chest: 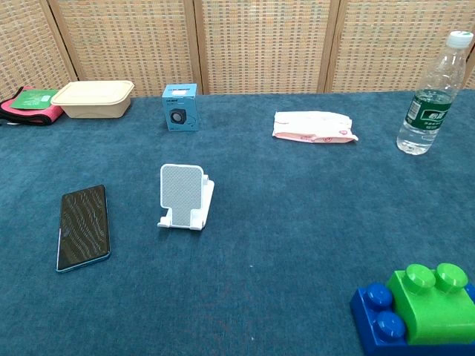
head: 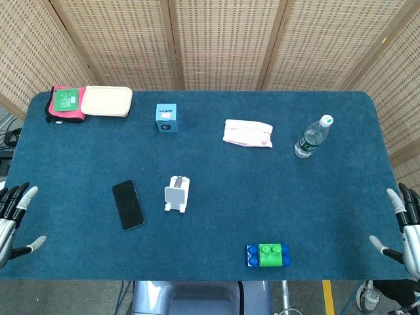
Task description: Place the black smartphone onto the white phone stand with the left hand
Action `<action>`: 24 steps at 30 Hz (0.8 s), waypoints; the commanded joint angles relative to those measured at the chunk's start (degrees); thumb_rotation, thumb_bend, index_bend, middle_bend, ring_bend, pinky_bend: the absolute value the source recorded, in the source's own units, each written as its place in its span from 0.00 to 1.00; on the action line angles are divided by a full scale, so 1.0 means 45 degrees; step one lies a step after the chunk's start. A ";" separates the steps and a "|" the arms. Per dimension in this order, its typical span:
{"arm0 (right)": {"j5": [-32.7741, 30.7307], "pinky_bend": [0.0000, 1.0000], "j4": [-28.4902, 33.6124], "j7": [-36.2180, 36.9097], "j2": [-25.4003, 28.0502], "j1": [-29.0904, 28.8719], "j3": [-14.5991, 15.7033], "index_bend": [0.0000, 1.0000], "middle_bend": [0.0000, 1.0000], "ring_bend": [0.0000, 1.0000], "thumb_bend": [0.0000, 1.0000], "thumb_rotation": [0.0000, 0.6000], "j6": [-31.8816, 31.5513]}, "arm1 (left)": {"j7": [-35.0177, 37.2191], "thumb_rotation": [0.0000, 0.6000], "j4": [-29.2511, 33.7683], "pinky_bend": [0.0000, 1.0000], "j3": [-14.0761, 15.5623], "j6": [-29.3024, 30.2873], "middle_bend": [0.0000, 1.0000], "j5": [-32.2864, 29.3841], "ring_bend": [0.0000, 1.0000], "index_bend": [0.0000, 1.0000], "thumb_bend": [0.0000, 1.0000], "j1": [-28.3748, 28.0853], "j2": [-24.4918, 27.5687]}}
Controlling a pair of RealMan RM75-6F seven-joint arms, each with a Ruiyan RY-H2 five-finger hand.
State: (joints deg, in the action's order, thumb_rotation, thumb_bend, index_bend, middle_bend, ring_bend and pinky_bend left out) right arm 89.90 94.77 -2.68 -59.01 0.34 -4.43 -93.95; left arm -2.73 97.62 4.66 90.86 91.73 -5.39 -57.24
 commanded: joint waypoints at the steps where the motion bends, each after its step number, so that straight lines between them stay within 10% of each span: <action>1: -0.0064 0.00 0.0064 0.0006 0.0040 0.0009 -0.0009 0.00 0.00 0.00 0.00 1.00 0.0044 | -0.0051 1.00 -0.0017 0.00 -0.0037 -0.0055 0.00 -0.0011 0.00 0.00 0.00 0.0023 -0.0014; 11: -0.0701 0.00 0.0208 0.0177 0.0134 0.0092 -0.0241 0.00 0.00 0.00 0.00 1.00 0.0089 | -0.0411 1.00 -0.0777 0.00 -0.0409 -0.1154 0.00 0.0594 0.00 0.00 0.00 -0.0864 -0.0317; 16: -0.1509 0.00 0.0063 0.0151 0.0056 -0.0049 -0.0650 0.00 0.00 0.00 0.00 1.00 0.0347 | 0.1491 1.00 -0.5426 0.00 -0.0454 -0.4272 0.00 0.3735 0.00 0.00 0.00 -0.4782 -0.1421; 24: -0.2615 0.00 -0.0174 -0.0245 -0.0153 -0.0213 -0.1054 0.00 0.00 0.00 0.00 1.00 0.0807 | 0.5002 1.00 -1.0946 0.01 0.0673 -0.3701 0.00 0.6505 0.00 0.00 0.00 -0.7369 -0.3865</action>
State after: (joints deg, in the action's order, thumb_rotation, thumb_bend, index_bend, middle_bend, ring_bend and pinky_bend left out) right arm 78.75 94.30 -3.42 -59.47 -0.41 -8.80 -90.78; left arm 10.85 60.41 4.76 74.45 112.74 -30.49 -67.70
